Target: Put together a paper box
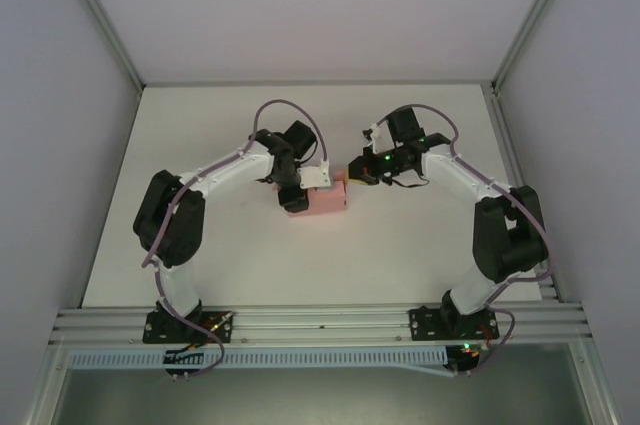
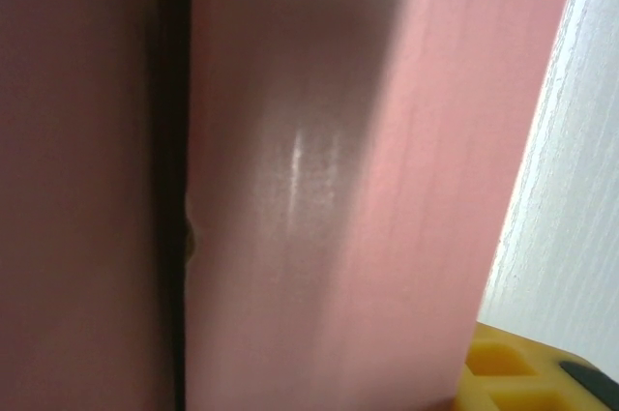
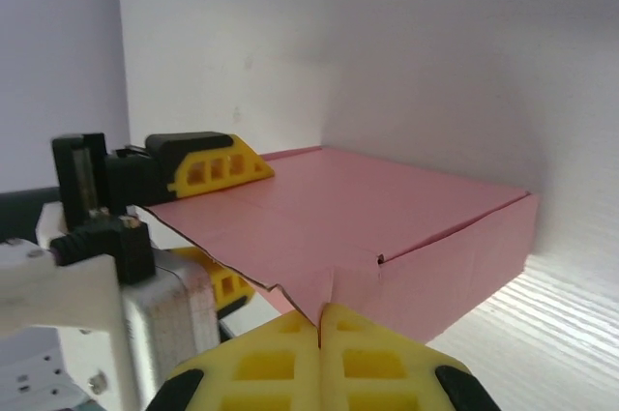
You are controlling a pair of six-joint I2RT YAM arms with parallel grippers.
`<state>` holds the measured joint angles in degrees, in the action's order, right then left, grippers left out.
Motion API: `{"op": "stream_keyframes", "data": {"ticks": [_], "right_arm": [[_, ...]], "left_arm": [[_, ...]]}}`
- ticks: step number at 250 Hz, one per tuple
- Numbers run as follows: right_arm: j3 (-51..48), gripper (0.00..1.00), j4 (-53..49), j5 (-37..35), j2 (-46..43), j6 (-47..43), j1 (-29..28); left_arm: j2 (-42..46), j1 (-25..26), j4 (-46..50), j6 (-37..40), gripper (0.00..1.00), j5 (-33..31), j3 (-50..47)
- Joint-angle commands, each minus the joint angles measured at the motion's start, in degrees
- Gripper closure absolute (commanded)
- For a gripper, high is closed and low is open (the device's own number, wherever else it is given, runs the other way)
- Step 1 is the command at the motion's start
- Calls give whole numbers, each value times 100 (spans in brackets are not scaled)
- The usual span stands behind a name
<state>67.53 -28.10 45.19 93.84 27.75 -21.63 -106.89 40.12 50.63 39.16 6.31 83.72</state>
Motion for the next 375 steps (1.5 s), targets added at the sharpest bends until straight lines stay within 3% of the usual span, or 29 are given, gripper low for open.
{"op": "stream_keyframes", "data": {"ticks": [1,38,75,90,119,155,205,225,240,251,296,321,375], "right_arm": [[337,100,277,974,33,555,-140],[541,100,-18,1015,70,444,-140],[689,100,-901,314,165,-488,-78],[494,100,-563,509,171,-185,13],[-62,100,1032,865,45,1333,64],[-371,100,1685,778,-55,2243,54],[-473,100,963,394,-31,1194,77],[-579,100,831,446,-47,170,67],[-664,100,640,103,-103,-566,21],[-763,100,709,-280,-153,-597,-48],[-1348,100,1802,-715,-401,-435,-359],[-1831,100,2334,-1405,-771,-432,-506],[-2792,100,3226,-2006,-1244,-186,-734]], "left_arm": [[-302,45,125,-119,55,-173,184],[-393,56,174,-97,54,-173,221],[-358,57,131,-91,54,-147,197],[-359,54,136,-92,54,-169,210],[-381,56,111,-118,54,-149,266],[-400,60,103,-114,55,-133,287],[-403,65,78,-123,55,-128,285],[-385,63,61,-119,55,-130,260],[-389,64,47,-127,55,-125,268],[-402,61,42,-148,55,-134,284],[-455,61,11,-251,54,-98,373],[-435,61,-39,-312,54,-52,373],[-435,64,-64,-372,52,28,422]]}}
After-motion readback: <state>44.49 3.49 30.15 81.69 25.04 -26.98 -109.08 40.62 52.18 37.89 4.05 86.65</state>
